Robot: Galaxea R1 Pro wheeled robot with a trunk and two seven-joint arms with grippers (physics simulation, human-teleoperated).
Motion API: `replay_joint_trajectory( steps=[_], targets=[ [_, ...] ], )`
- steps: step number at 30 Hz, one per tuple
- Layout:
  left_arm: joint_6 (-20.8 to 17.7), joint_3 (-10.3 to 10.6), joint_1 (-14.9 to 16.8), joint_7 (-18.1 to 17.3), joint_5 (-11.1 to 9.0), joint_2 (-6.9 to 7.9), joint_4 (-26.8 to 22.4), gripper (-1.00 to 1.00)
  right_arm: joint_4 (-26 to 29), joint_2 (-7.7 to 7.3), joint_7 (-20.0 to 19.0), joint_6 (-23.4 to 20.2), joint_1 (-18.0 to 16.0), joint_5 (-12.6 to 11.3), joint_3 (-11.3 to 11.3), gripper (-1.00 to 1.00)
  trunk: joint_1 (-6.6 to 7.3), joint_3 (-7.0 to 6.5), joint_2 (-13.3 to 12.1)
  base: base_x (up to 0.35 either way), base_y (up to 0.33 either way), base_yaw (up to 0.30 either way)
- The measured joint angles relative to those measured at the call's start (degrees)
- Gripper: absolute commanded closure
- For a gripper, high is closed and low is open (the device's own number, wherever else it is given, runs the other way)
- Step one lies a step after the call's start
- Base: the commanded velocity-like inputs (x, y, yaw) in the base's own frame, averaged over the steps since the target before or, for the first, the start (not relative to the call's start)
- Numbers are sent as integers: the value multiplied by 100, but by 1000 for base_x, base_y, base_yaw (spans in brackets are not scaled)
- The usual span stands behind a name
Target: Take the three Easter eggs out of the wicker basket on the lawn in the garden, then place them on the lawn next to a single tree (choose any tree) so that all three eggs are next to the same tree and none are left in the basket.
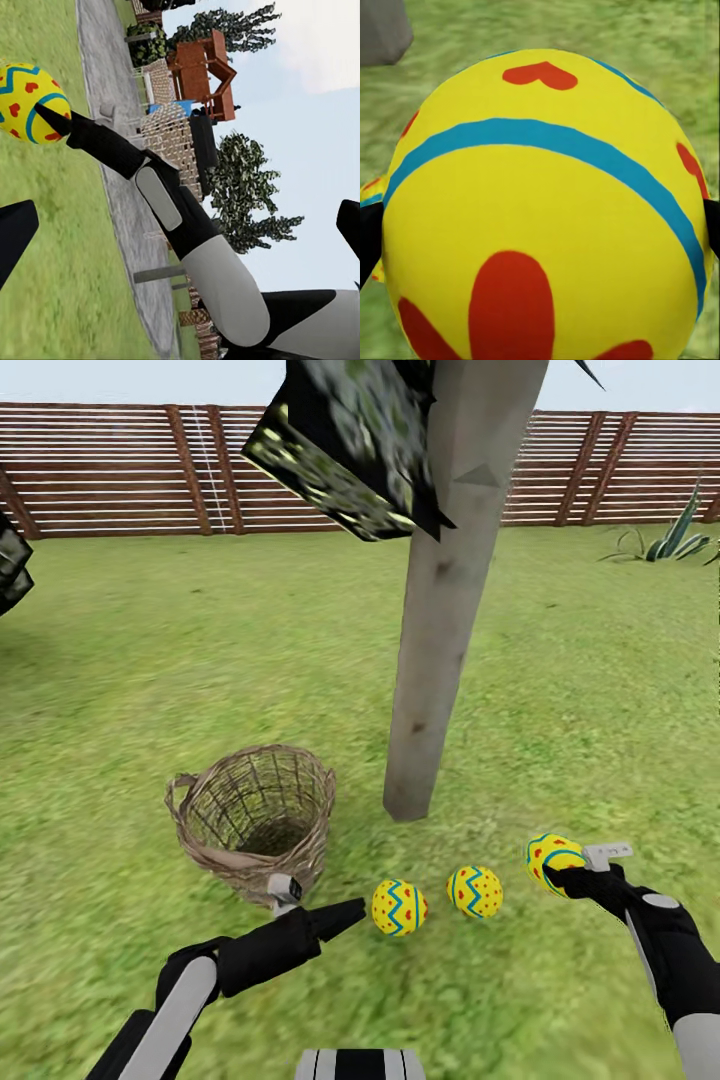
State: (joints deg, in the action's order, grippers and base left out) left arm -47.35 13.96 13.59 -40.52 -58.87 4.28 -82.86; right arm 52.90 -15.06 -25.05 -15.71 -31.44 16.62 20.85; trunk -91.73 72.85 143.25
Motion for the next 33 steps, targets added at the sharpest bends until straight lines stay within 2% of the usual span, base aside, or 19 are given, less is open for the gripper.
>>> replay_joint_trajectory(
  steps=[2, 4, 8, 11, 13, 18, 20, 22, 24, 28, 33],
  targets=[
    [4, 4, 0, -3, 0, -1, 0, -100, -27, 0, 272, 115, 0, -35, -3, 100, 0, 0, 0, 23, -344, 0],
    [17, 0, 0, -5, 2, -1, 0, -100, -215, 0, 419, 437, 1, -39, -9, 100, 0, 0, 0, 32, -168, 0],
    [227, 11, 0, -6, 1, -1, -2, -100, -1016, 14, 988, 1446, 1, 21, -30, 100, 0, 0, 0, 5, -75, 19],
    [270, 44, 0, -8, -1, -6, -1, -100, -1188, 219, 1472, 1901, 1, 39, -36, 100, 0, 0, 0, 17, -297, 227],
    [274, 51, -1, -8, -3, -8, -1, -100, -1209, 271, 1655, 1963, 1, 43, -40, 100, 1, 0, 0, 111, -326, 286],
    [283, 115, -1, -6, 5, -9, 56, -100, -1354, 289, 1726, 1992, 1, 46, -75, 100, 1, 1, 0, 132, -189, 295],
    [284, 172, -1, -6, 8, -13, 112, -100, -1444, 289, 1735, 1993, 0, 52, -246, 100, 0, 1, 0, 16, -20, 296],
    [284, 192, -1, -6, 8, -17, 131, -100, -1588, 289, 1828, 2010, 0, 53, -566, 100, 0, 1, 0, 4, -4, 296],
    [284, 195, -1, -5, 8, -18, 135, -100, -1676, 289, 1923, 2018, 0, 50, -701, 100, 0, 1, 0, 1, -1, 200],
    [284, 200, 0, -6, 8, -18, 138, -100, -1716, 288, 1966, 2019, 1, 39, -743, 100, 0, 0, 0, 0, -57, 30],
    [285, 199, 0, 0, 6, -18, 141, -100, -1725, 288, 2107, 2017, 1, 48, -747, 100, 0, 0, 0, 28, -313, 1]
  ],
)
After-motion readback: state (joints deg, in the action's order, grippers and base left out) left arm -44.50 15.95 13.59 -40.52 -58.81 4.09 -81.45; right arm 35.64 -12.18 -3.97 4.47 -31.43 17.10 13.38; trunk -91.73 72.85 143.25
